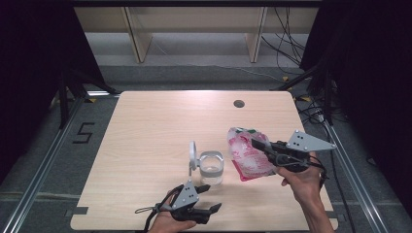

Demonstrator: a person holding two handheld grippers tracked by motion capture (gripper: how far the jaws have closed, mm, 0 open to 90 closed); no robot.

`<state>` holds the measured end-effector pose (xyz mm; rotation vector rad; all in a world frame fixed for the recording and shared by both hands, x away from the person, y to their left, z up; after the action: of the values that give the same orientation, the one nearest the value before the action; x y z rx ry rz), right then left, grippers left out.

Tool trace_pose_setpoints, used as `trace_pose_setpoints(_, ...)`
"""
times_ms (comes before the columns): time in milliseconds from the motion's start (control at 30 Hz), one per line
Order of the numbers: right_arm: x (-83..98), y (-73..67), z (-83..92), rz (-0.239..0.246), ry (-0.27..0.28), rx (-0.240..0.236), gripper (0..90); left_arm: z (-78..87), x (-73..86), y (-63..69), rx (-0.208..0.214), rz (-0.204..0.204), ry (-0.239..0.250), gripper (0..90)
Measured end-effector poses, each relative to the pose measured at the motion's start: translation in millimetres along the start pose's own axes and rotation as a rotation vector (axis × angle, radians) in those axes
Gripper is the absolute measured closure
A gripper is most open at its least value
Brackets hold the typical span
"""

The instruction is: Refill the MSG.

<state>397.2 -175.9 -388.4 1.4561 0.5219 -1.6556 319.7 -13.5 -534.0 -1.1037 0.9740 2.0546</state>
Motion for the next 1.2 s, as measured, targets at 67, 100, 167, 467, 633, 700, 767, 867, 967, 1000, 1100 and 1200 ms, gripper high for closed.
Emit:
trace_pose_setpoints(67, -1.9, -0.6, -0.1, 0.016, 0.013, -0.011, 90.0, -7.7, -1.5, 4.4, -0.003, -0.001, 0.015, 31.7)
trace_pose_setpoints(100, -2.8, -1.7, 0.7, 0.018, 0.008, -0.006, 90.0, -11.1, -0.4, 5.1, -0.001, -0.007, 0.002, 31.7)
trace_pose_setpoints(167, -6.6, -5.8, 1.5, 0.019, 0.008, -0.008, 90.0, -22.6, 0.3, 8.4, 0.007, 0.012, 0.005, 31.6)
trace_pose_setpoints(467, -13.3, -14.0, 0.8, 0.033, 0.029, -0.015, 90.0, -45.2, -4.5, 9.5, -0.014, -0.031, 0.020, 31.5)
trace_pose_setpoints(633, -17.0, -21.1, 0.6, 0.033, 0.034, -0.025, 90.0, -54.7, -8.1, 10.4, -0.034, -0.044, 0.036, 32.4)
trace_pose_setpoints(700, -18.0, -24.2, -0.9, 0.036, 0.032, -0.029, 90.0, -63.0, -10.0, 15.1, -0.029, -0.038, 0.060, 33.2)
trace_pose_setpoints(767, -18.2, -25.9, -1.2, 0.028, 0.030, -0.030, 90.0, -64.7, -11.7, 15.8, -0.044, -0.047, 0.070, 33.8)
trace_pose_setpoints(867, -18.4, -28.6, -3.5, 0.039, 0.033, -0.051, 90.0, -69.2, -16.8, 17.3, -0.052, -0.051, 0.097, 35.4)
trace_pose_setpoints(967, -19.0, -29.1, -5.1, 0.054, 0.032, -0.046, 90.0, -70.9, -17.4, 13.9, -0.071, -0.078, 0.085, 43.4)
trace_pose_setpoints(1000, -19.0, -29.1, -5.1, 0.054, 0.032, -0.046, 90.0, -71.3, -17.5, 13.7, -0.074, -0.082, 0.089, 43.4)
trace_pose_setpoints(1100, -19.6, -32.1, -6.8, 0.051, 0.035, -0.065, 90.0, -72.6, -18.2, 14.9, -0.074, -0.095, 0.103, 53.4)
trace_pose_setpoints(1200, -19.4, -30.8, -7.5, 0.063, 0.031, -0.045, 90.0, -71.9, -18.3, 13.8, -0.077, -0.092, 0.105, 60.7)
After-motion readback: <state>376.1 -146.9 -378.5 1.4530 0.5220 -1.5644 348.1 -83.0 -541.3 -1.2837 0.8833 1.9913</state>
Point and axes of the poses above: each handheld gripper's, and its own axes: z roughly backward along the jaws, x roughly out of its underside, y roughly to its right, the point moved 9 cm from there along -z, roughly forward along the jaws, and after that the axes turned 13 degrees about z, right-handed, at the moved point
